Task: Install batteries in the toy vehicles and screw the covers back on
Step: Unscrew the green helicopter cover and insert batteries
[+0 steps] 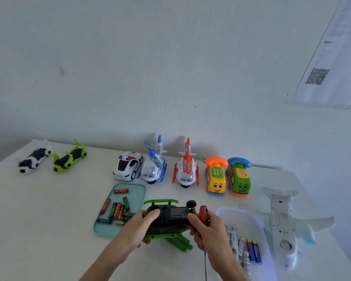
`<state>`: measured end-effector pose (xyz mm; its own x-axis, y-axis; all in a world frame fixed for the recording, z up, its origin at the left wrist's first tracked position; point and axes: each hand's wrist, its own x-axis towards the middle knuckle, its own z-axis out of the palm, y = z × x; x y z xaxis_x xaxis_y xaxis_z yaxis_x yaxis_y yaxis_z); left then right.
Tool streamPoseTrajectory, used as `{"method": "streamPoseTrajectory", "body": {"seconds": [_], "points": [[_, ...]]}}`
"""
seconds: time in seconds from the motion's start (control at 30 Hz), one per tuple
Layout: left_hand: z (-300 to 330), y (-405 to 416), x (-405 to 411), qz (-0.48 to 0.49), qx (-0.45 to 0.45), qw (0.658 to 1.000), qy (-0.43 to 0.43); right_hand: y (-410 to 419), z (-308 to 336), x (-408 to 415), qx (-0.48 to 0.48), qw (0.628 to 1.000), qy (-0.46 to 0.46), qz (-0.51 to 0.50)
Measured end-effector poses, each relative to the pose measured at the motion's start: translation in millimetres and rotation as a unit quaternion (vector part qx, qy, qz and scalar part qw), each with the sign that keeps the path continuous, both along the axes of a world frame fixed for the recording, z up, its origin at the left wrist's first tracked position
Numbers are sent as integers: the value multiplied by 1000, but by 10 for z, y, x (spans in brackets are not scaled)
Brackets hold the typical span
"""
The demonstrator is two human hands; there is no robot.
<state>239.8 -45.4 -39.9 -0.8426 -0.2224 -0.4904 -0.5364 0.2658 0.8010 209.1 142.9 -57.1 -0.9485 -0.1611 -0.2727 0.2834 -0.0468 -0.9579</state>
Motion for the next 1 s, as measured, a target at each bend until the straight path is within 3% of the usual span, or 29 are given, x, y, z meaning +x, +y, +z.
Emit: {"method": "streamPoseTrajectory", "body": {"seconds": [0.2, 0.27, 0.37, 0.47, 0.57, 0.7, 0.83, 1.0], "points": [[-53, 40, -18, 8, -25, 1000, 13, -17, -18, 10, -2, 1000, -6, -10], [-129, 46, -21, 9, -126, 991, 36, -13, -31, 10, -6, 1000, -6, -14], [-234, 95, -32, 29, -362, 911, 196, -23, -51, 19, -9, 1000, -2, -18], [-243, 227, -111, -41, -413, 833, 366, -26, -67, 21, -18, 1000, -1, -21], [-258, 368, -189, -120, -435, 798, 399, -2, -65, 10, -34, 999, -17, -18], [-332, 434, -275, -145, -468, 777, 396, 109, -12, -31, -31, 999, -22, -10], [-386, 437, -297, -137, -480, 766, 405, 265, 245, -66, -45, 993, 91, -65], [-446, 430, -279, -122, -510, 746, 411, 336, 733, -91, 64, 944, 306, -108]]}}
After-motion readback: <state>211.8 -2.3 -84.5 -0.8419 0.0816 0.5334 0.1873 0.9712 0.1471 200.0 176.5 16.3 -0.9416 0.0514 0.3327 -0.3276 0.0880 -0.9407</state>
